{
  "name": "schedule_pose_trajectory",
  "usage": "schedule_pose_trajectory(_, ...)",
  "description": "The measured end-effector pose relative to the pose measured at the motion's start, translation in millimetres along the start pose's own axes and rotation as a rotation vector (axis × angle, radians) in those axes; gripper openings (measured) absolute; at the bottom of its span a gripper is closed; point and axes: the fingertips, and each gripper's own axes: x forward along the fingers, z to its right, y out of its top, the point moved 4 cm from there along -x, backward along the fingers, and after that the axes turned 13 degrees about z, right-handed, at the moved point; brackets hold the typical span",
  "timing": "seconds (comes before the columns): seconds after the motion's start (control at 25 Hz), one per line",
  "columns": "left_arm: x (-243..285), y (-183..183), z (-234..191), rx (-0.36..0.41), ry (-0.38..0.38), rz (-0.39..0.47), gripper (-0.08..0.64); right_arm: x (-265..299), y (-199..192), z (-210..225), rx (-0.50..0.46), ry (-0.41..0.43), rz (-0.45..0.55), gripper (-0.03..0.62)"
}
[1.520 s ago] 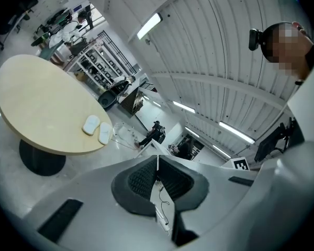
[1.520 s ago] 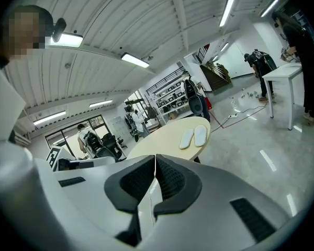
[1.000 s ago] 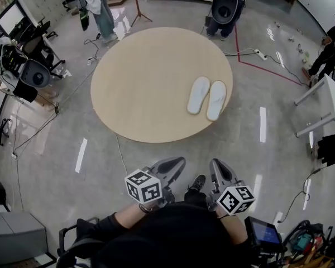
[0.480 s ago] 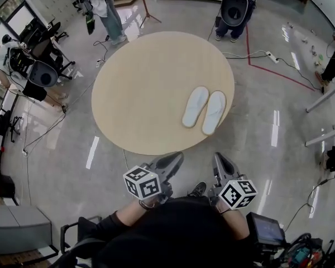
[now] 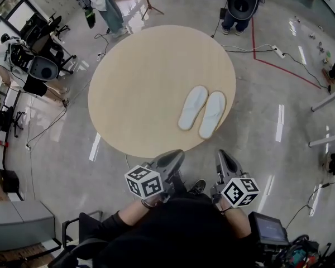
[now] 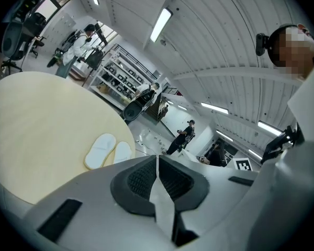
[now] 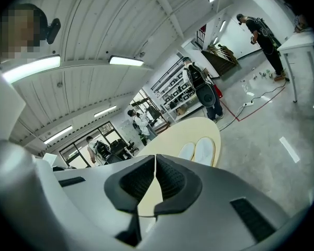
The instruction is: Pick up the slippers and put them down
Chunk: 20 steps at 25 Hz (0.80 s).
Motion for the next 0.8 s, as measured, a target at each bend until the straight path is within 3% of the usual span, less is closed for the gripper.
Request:
schedule_pose_trajectory(0.28,50.0,17.2,-49.3,-0.002,0.013,-0.036,0.025,44.8,1.7,26.5,-0.014,-0.08,-0.007,0.017)
schedule_pose_trajectory(0.52,100.0,44.0,-94.9,0.085,0.022,-0.058,0.025,86.7,8.2,52.3,-0.034,-0.192,-0.015,0.017)
schedule_pose_trajectory(0.8,122.4,58.8,-153.9,0.032,0.006,-0.108,0.026,142.5,-7.1,56.9,-0.039,-0.297,-0.039,0.024)
